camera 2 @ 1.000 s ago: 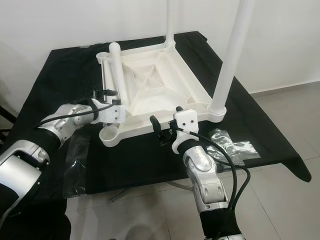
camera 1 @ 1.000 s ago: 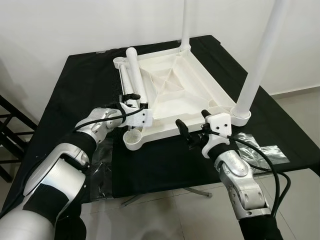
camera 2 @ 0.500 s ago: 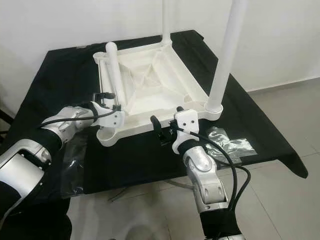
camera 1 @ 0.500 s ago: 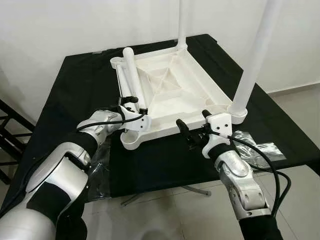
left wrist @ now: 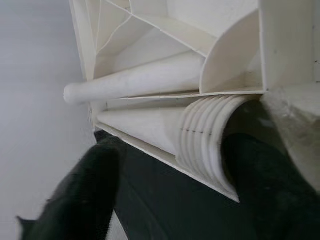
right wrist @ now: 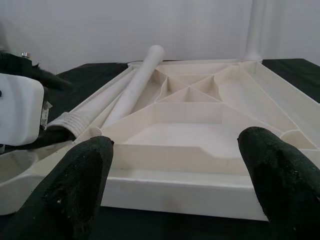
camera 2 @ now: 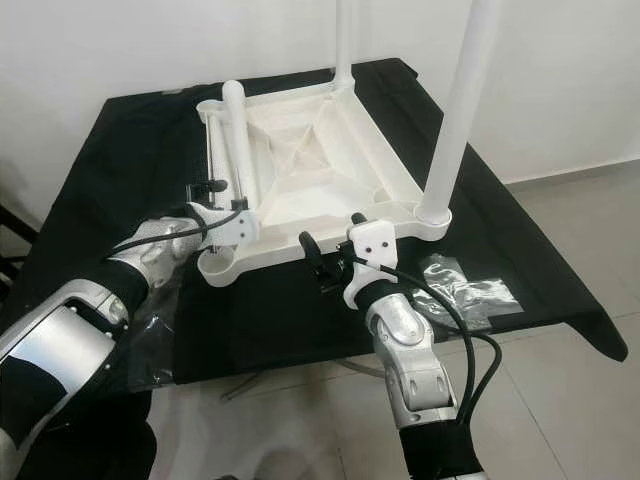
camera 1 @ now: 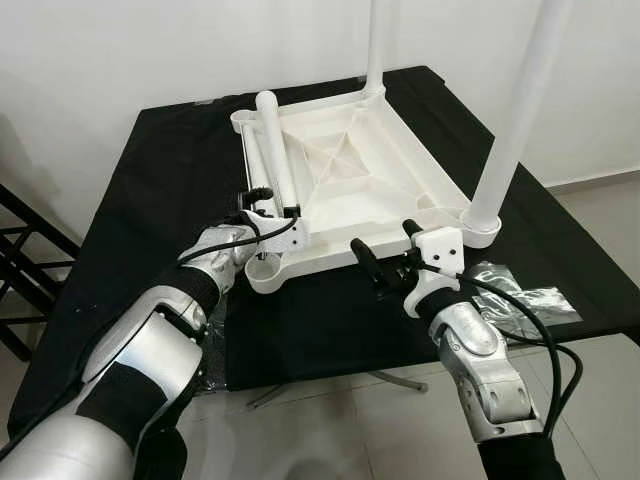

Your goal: Building children table

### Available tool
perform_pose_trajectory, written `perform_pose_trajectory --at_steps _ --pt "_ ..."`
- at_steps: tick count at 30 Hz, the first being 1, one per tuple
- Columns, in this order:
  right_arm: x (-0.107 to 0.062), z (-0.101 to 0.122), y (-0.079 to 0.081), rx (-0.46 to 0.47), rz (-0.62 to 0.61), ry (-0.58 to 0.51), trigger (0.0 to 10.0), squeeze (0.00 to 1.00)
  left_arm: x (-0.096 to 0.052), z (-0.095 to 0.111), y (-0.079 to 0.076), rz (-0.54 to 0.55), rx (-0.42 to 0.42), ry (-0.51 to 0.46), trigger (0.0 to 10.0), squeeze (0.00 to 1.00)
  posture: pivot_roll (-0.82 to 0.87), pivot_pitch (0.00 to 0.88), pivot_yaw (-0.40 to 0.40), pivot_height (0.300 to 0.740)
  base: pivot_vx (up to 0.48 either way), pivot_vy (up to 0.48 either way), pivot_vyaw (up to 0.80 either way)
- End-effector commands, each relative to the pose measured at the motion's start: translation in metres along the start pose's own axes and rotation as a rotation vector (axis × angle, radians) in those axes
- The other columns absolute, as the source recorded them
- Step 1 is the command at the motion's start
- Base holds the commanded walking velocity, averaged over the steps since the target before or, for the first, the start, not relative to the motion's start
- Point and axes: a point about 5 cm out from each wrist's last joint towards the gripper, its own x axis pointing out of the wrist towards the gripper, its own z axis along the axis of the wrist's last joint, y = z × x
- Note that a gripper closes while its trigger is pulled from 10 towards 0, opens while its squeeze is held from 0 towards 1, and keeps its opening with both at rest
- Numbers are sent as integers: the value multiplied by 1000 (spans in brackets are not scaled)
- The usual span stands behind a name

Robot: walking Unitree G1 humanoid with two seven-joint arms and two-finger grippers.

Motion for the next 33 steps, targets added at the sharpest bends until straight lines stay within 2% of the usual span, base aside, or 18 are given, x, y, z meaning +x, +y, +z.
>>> perform_pose_trajectory --at_steps 1,12,20,23,27,29,30,31,33 --pt "-2 -3 3 12 2 16 10000 0 0 -8 7 57 -45 61 0 0 -86 101 86 740 0 0 0" --pt "-2 -1 1 11 -3 13 10000 0 -2 -19 6 90 -120 117 0 0 -87 100 83 740 0 0 0" --pt "-1 -1 0 9 -2 12 10000 0 -5 -29 6 132 -212 142 0 0 -86 98 75 740 0 0 0" --pt "-1 0 0 8 1 10 10000 0 -9 -40 16 213 -291 160 0 0 -85 95 71 740 0 0 0" --pt "-1 0 0 8 2 9 10000 0 -11 -44 23 259 -334 162 0 0 -85 95 71 740 0 0 0" --pt "-1 2 -1 11 2 3 10000 0 -14 -51 35 321 -413 156 0 0 -74 92 73 740 0 0 0" --pt "-1 2 -1 11 2 3 10000 0 -14 -51 35 321 -413 156 0 0 -74 92 73 740 0 0 0" --pt "-1 3 -3 20 1 -5 10000 0 -18 -57 44 365 -483 138 0 0 -70 92 71 740 0 0 0" --pt "-2 6 -5 34 -1 -15 10000 0 -23 -64 55 422 -571 105 0 0 -64 93 67 740 0 0 0"
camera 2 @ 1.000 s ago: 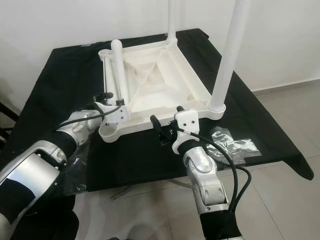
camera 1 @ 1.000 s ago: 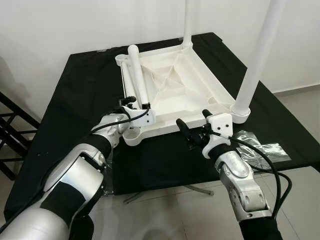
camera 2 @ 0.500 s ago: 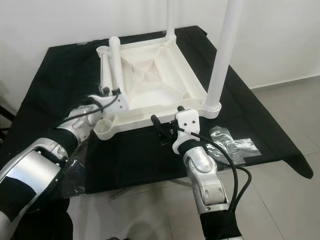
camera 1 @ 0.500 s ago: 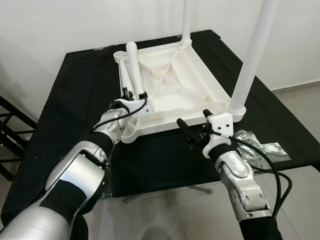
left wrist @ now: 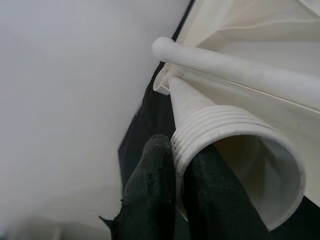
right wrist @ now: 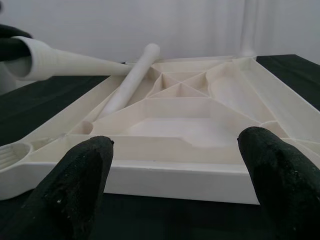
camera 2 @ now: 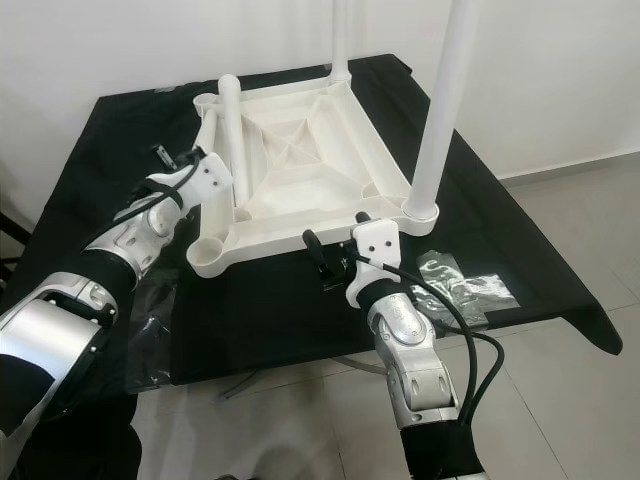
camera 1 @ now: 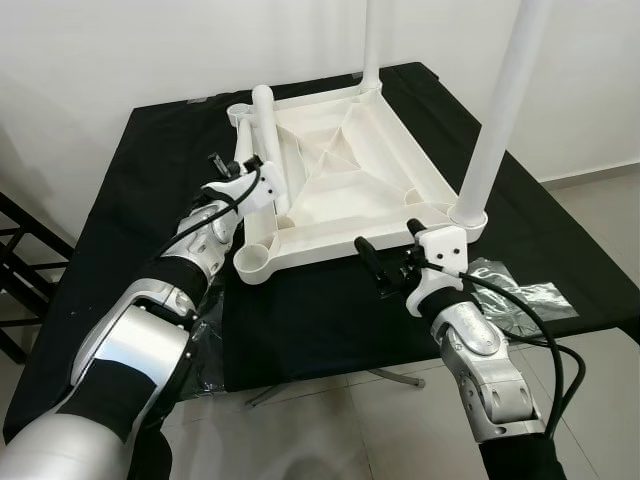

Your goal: Building children table

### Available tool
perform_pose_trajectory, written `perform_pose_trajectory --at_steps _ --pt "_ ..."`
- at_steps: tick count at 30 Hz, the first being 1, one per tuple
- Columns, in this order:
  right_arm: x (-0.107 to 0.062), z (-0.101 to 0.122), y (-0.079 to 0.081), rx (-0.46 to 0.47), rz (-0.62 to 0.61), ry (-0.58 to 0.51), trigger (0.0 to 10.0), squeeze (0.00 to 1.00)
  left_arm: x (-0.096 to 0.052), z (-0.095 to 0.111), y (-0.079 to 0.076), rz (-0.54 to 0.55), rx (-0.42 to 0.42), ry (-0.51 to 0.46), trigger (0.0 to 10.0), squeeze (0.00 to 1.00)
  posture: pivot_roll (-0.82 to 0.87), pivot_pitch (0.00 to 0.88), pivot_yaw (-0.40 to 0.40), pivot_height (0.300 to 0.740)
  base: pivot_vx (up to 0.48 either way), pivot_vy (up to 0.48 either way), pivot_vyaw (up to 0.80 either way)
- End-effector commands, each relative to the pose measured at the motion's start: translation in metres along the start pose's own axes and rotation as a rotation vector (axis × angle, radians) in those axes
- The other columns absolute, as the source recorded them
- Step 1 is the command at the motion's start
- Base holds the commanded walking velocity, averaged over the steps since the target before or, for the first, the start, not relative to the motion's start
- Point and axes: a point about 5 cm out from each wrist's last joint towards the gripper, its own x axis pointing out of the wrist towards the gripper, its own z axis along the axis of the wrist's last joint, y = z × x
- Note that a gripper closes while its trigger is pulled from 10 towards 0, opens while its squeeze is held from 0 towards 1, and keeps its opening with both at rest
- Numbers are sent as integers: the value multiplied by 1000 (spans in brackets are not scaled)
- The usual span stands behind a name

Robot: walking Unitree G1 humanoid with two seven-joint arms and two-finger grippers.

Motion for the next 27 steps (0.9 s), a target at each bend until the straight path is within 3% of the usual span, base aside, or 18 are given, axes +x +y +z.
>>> perform_pose_trajectory --at_steps 1,2,4,5,7,18,19,20,21,22,23,24,25,27 --pt "0 4 -1 18 4 -11 10000 0 -3 -16 12 33 -60 39 0 0 -64 93 67 740 0 0 0" --pt "0 4 -1 18 4 -11 10000 0 -3 -16 12 33 -60 39 0 0 -64 93 67 740 0 0 0" --pt "-1 8 -4 38 8 -23 10000 0 -4 -10 29 82 -164 -48 0 0 -62 93 61 740 0 0 0" --pt "-1 8 -4 38 8 -23 10000 0 -4 -10 29 82 -164 -48 0 0 -62 93 61 740 0 0 0" --pt "-1 11 -6 44 17 -34 10000 0 -7 -6 44 134 -253 -111 0 0 -63 94 58 740 0 0 0" --pt "3 21 -12 80 32 -61 10000 0 -18 -8 68 173 -465 -220 0 0 -63 89 43 740 0 0 0" --pt "3 23 -12 106 36 -71 10000 0 -21 -8 73 187 -546 -251 0 0 -63 88 41 740 0 0 0" --pt "3 23 -12 106 36 -71 10000 0 -21 -8 73 187 -546 -251 0 0 -63 88 41 740 0 0 0" --pt "4 25 -12 125 39 -79 10000 0 -24 -9 77 197 -604 -273 0 0 -63 88 41 740 0 0 0" --pt "5 28 -11 178 42 -98 10000 0 -26 -6 81 189 -712 -320 0 0 -62 87 39 740 0 0 0" --pt "5 28 -11 178 42 -98 10000 0 -26 -6 81 189 -712 -320 0 0 -62 87 39 740 0 0 0" --pt "7 36 -10 298 65 -137 10000 0 -31 -2 85 159 -890 -394 0 0 -60 86 39 740 0 0 0" --pt "7 36 -10 298 65 -137 10000 0 -31 -2 85 159 -890 -394 0 0 -60 86 39 740 0 0 0" --pt "9 58 -1 562 197 -238 10000 0 -41 1 93 77 -1248 -554 0 0 -54 84 35 740 0 0 0"
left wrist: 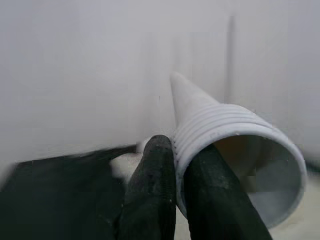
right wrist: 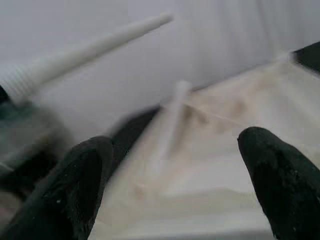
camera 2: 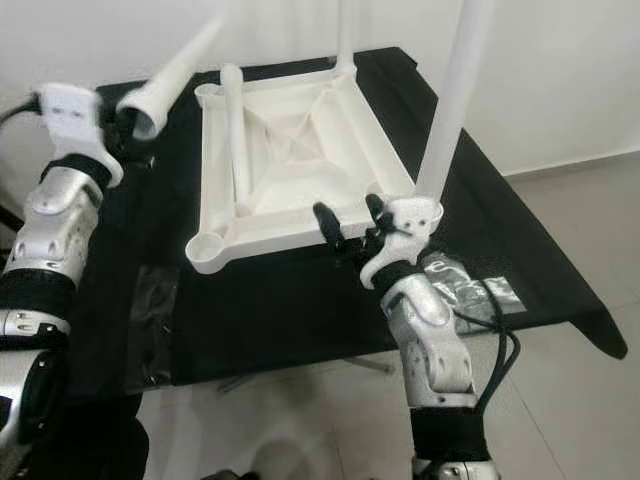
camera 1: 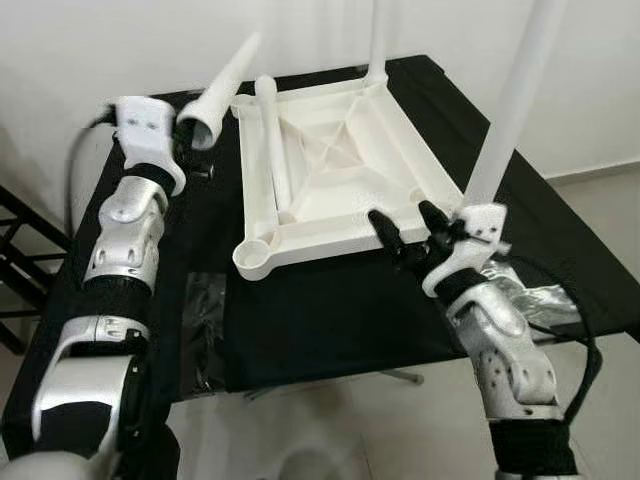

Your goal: Building children table

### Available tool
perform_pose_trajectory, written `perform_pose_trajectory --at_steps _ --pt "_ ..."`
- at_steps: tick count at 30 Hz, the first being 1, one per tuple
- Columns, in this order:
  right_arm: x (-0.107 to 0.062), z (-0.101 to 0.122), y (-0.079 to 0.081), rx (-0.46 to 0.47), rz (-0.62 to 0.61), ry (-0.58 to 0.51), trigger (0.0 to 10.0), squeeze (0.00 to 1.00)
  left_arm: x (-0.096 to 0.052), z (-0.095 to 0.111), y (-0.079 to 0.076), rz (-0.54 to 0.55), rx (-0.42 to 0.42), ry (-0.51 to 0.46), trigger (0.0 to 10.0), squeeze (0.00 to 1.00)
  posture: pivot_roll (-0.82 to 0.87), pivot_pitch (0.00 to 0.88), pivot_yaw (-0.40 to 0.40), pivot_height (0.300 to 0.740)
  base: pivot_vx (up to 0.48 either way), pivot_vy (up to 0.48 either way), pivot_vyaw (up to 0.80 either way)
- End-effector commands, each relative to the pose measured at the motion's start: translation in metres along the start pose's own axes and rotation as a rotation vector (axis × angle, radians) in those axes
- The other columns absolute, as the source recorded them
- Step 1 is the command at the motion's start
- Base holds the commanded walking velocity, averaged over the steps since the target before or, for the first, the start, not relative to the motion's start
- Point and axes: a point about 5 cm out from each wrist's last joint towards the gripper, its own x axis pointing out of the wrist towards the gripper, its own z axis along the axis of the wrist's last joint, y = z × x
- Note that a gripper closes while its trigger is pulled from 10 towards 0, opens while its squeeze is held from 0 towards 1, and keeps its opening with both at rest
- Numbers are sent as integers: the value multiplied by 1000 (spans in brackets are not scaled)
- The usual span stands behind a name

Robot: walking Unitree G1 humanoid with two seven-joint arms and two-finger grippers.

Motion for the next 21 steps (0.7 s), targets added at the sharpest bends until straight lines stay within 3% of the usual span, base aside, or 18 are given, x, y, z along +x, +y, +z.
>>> perform_pose_trajectory --at_steps 1,3,5,7,8,10,14,15,21 --pt "3 11 12 120 92 -53 10000 0 -5 12 5 -28 -179 -78 0 0 -54 84 35 740 0 0 0" --pt "6 18 23 225 184 -86 10000 0 -11 15 3 -71 -375 -132 0 0 -49 84 27 740 0 0 0" --pt "6 18 23 225 184 -86 10000 0 -11 15 3 -71 -375 -132 0 0 -49 84 27 740 0 0 0" --pt "13 19 29 272 232 -88 10000 0 -26 8 -6 -130 -578 -165 0 0 -54 85 16 740 0 0 0" --pt "13 19 29 272 232 -88 10000 0 -26 8 -6 -130 -578 -165 0 0 -54 85 16 740 0 0 0" --pt "17 19 36 310 281 -90 10000 0 -41 -1 -17 -197 -749 -176 0 0 -59 82 14 740 0 0 0" --pt "18 21 39 322 304 -95 10000 0 -47 -4 -25 -237 -793 -167 0 0 -59 83 14 740 0 0 0" --pt "19 24 46 362 353 -104 10000 0 -59 -11 -40 -311 -880 -148 0 0 -56 81 14 740 0 0 0" --pt "19 25 58 420 433 -88 10000 0 -77 -15 -59 -412 -1001 -121 0 0 -49 78 15 740 0 0 0"
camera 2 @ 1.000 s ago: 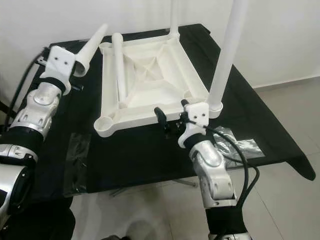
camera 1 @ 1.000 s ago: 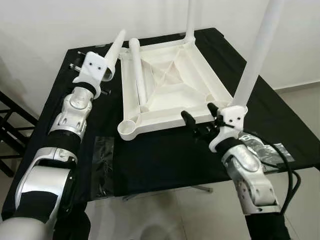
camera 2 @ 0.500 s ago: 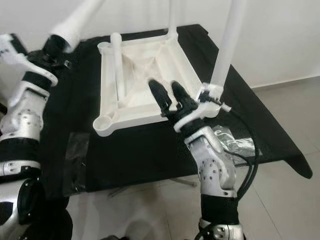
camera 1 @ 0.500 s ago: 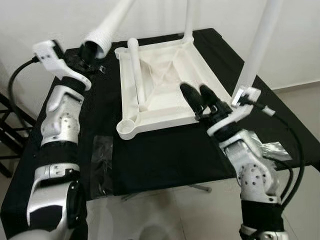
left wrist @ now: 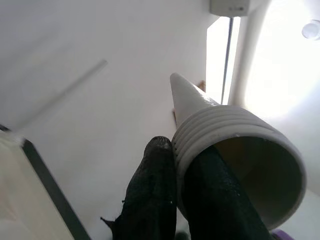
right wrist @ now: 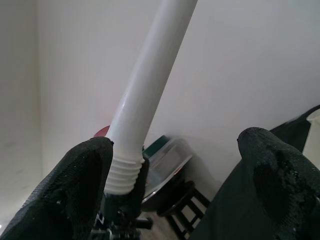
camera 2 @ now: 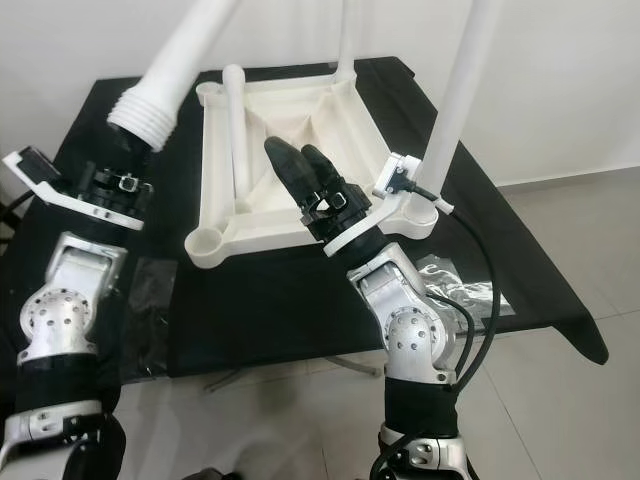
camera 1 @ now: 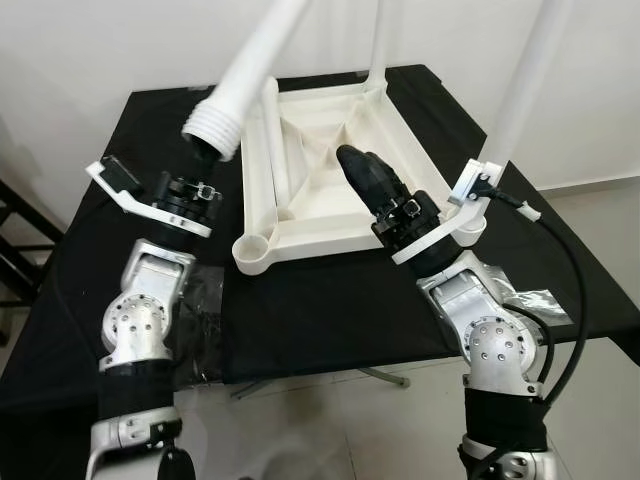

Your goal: Building children table

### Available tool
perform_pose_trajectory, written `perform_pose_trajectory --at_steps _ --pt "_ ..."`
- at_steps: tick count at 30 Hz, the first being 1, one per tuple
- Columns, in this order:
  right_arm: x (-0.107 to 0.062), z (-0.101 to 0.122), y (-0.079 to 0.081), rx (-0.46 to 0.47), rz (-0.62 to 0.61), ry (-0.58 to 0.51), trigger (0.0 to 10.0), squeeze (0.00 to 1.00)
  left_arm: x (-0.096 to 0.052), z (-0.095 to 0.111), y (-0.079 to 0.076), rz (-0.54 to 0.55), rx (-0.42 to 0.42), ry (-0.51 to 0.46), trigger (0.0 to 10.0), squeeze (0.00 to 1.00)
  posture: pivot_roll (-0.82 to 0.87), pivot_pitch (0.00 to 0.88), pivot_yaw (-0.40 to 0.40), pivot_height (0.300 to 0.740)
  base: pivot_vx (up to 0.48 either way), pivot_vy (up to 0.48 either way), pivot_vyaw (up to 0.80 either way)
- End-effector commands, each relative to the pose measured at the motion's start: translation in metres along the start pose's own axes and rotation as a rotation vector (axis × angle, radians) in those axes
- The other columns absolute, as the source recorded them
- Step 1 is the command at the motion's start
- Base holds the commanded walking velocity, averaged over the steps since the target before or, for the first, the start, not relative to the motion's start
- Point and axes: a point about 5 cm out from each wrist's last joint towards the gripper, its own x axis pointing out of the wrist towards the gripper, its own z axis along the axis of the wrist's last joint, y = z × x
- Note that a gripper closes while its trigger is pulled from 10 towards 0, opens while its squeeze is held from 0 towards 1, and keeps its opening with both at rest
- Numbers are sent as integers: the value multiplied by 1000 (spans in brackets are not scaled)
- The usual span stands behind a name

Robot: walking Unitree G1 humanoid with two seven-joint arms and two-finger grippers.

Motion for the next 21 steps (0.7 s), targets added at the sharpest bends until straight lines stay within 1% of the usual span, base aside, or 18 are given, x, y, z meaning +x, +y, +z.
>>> perform_pose_trajectory --at_steps 1,2,3,4,5,6,9,11,12,14,17,19,20,21 --pt "7 -1 11 30 76 3 10000 0 -2 -5 -9 -68 -58 9 0 0 -38 74 17 740 0 0 0" --pt "7 -1 11 30 76 3 10000 0 -2 -5 -9 -68 -58 9 0 0 -38 74 17 740 0 0 0" --pt "9 -4 14 53 103 12 10000 0 -5 -10 -13 -87 -87 24 0 0 -27 72 14 740 0 0 0" --pt "9 -4 14 53 103 12 10000 0 -5 -10 -13 -87 -87 24 0 0 -27 72 14 740 0 0 0" --pt "11 -5 16 69 120 17 10000 0 -7 -13 -14 -98 -104 34 0 0 -23 72 13 740 0 0 0" --pt "14 -8 16 110 138 18 10000 0 -9 -14 -20 -121 -133 45 0 0 -11 71 2 740 0 0 0" --pt "17 -10 15 138 147 19 10000 0 -11 -15 -24 -136 -151 53 0 0 -10 71 1 740 0 0 0" --pt "22 -13 14 185 168 15 10000 0 -15 -19 -31 -165 -174 85 0 0 -2 72 -6 740 0 0 0" --pt "22 -13 14 185 168 15 10000 0 -15 -19 -31 -165 -174 85 0 0 -2 72 -6 740 0 0 0" --pt "28 -14 16 205 196 12 10000 0 -22 -24 -37 -187 -190 133 0 0 1 72 -7 740 0 0 0" --pt "30 -13 17 206 208 7 10000 0 -24 -26 -38 -193 -193 144 0 0 2 73 -6 740 0 0 0" --pt "34 -6 22 209 258 -11 10000 0 -29 -29 -40 -206 -210 170 0 0 0 71 -8 740 0 0 0" --pt "34 -6 22 209 258 -11 10000 0 -29 -29 -40 -206 -210 170 0 0 0 71 -8 740 0 0 0" --pt "36 -4 24 212 285 -15 10000 0 -31 -31 -41 -208 -219 180 0 0 0 71 -8 740 0 0 0"
